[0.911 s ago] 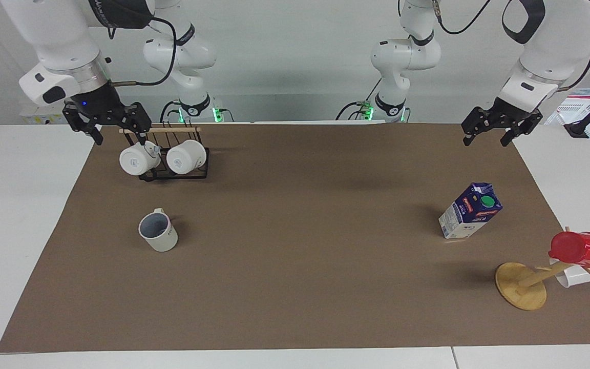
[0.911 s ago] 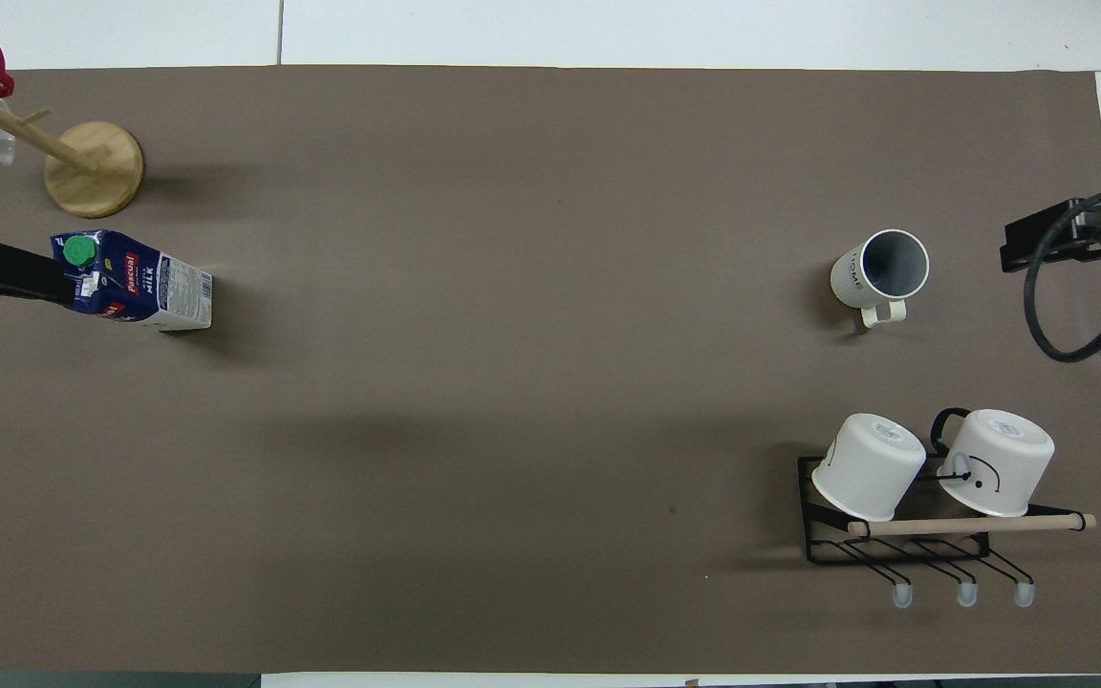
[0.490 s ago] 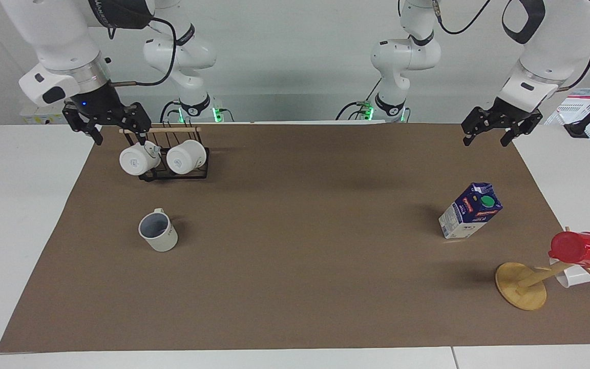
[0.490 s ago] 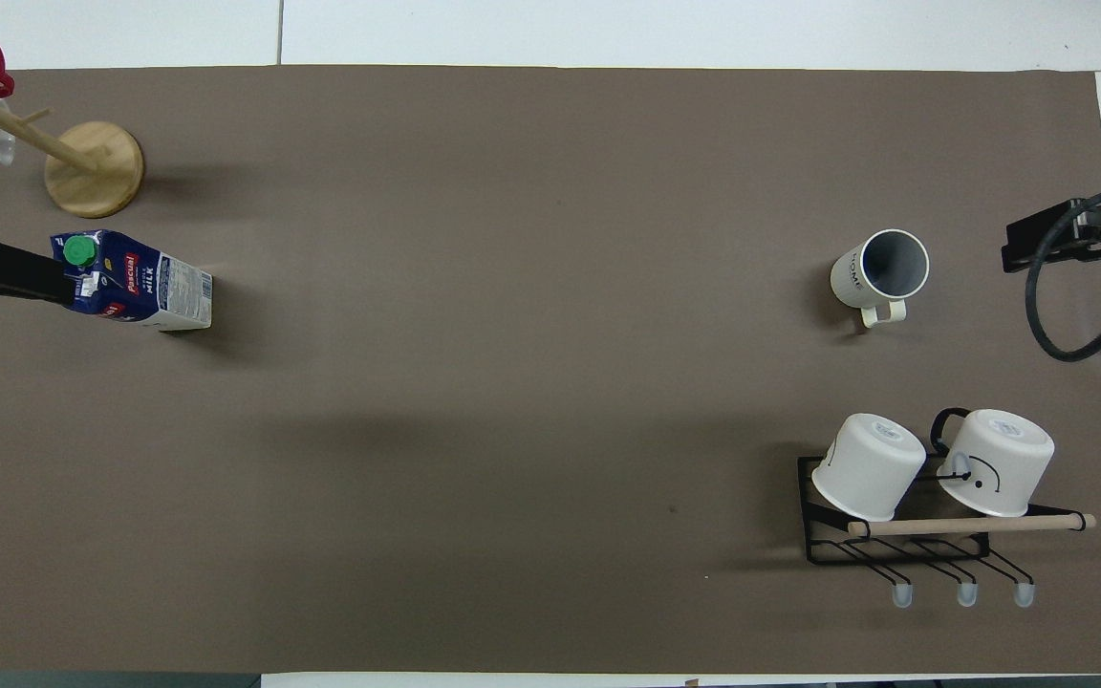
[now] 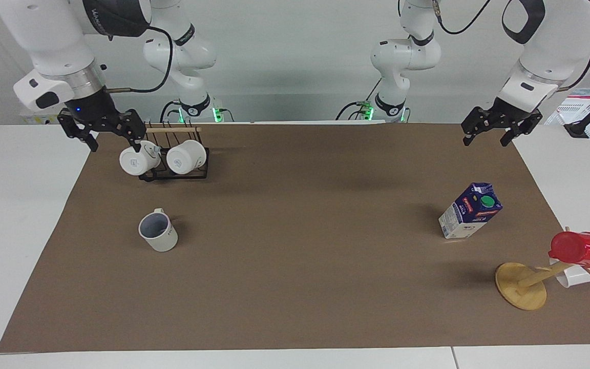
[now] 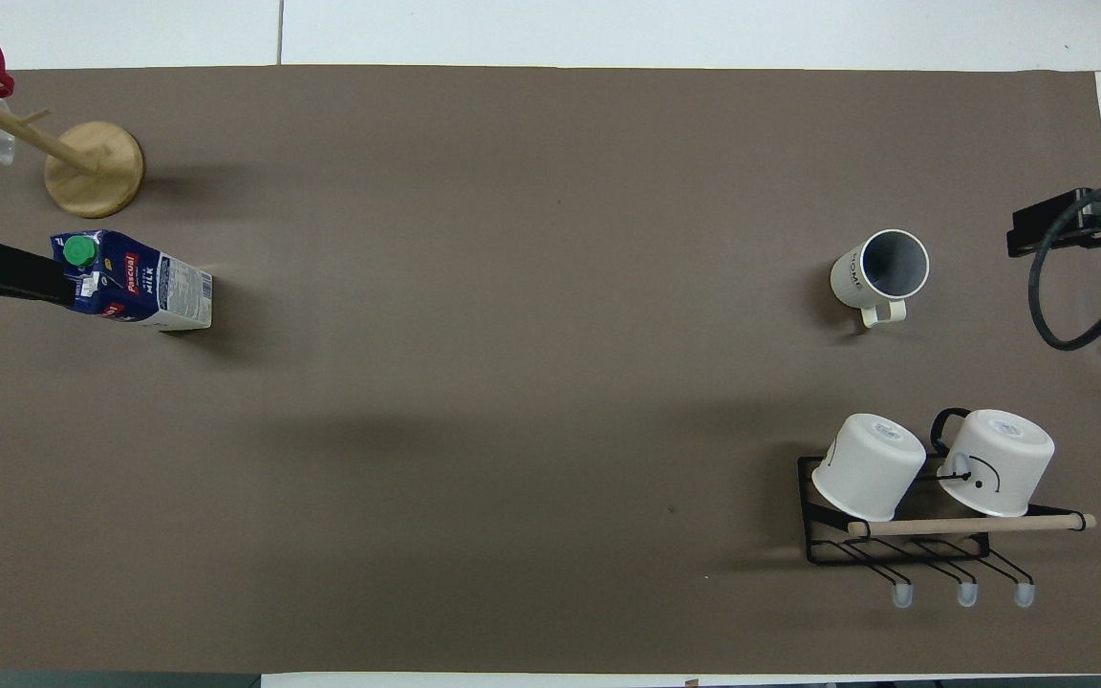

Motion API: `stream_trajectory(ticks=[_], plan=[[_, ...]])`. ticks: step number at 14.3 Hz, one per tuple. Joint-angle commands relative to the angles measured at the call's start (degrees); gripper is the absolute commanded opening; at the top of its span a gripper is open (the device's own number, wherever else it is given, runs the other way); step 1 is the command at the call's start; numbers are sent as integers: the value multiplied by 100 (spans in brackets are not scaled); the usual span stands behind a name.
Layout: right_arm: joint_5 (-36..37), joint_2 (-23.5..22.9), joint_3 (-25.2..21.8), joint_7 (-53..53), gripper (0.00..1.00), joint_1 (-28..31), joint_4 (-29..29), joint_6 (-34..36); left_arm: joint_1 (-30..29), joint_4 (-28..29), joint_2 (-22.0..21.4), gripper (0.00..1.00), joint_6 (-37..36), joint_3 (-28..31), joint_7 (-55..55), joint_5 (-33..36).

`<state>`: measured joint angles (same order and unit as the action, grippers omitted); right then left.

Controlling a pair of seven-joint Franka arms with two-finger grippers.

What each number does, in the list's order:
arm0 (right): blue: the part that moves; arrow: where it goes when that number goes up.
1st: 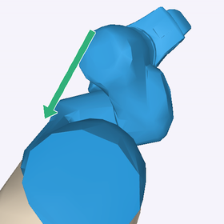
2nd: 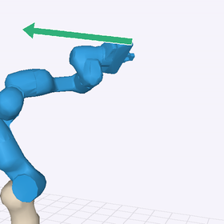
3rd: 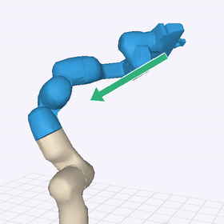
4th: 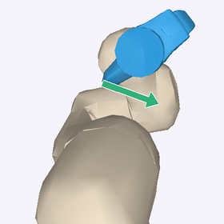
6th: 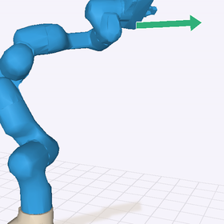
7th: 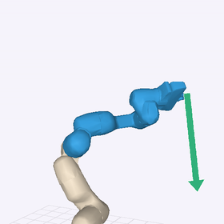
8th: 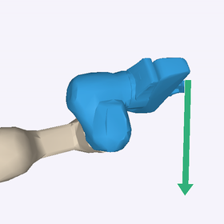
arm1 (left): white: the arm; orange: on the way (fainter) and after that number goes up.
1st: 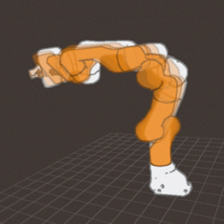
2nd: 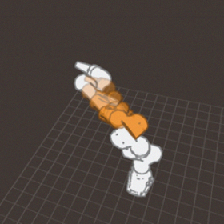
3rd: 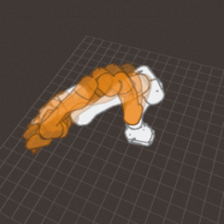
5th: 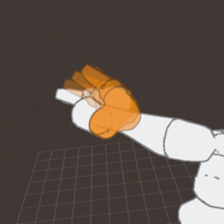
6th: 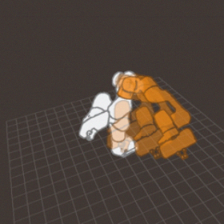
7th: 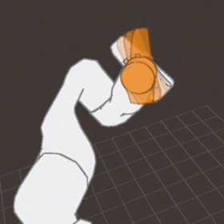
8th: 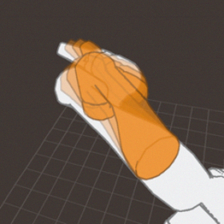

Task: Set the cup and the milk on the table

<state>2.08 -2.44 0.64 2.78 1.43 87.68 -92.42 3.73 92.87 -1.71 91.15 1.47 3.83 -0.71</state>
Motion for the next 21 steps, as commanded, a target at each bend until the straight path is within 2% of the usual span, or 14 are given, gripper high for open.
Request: stream_trajectory(ticks=[1,4,6,9,12,14,18,19,20,21], plan=[[-23,-106,24,766,100,129,258,-573,5,117,-154,100,-80,20,83,62],[-102,-730,24,1776,100,349,267,-1487,-4,161,-198,100,-45,20,144,62],[-120,-985,33,1779,100,323,390,-1830,-13,161,-207,100,-71,29,74,62],[-313,-1162,42,1840,100,288,1162,-2875,-92,178,-198,100,130,29,100,62],[-339,-1443,50,1876,100,243,1497,-3369,-144,205,-128,100,201,29,109,62],[-339,-1374,50,2085,100,252,1953,-3676,-154,214,20,100,455,29,109,62],[-339,-1206,50,2350,100,296,2420,-3853,-347,389,460,100,1228,29,101,62],[-339,-1206,42,2315,85,287,2429,-3975,-347,459,557,100,1421,29,100,62],[-339,-1215,42,2315,64,287,2430,-4125,-347,512,671,100,1614,29,100,62],[-339,-1259,42,2315,51,313,2412,-4144,-347,573,802,100,1782,29,92,62]])
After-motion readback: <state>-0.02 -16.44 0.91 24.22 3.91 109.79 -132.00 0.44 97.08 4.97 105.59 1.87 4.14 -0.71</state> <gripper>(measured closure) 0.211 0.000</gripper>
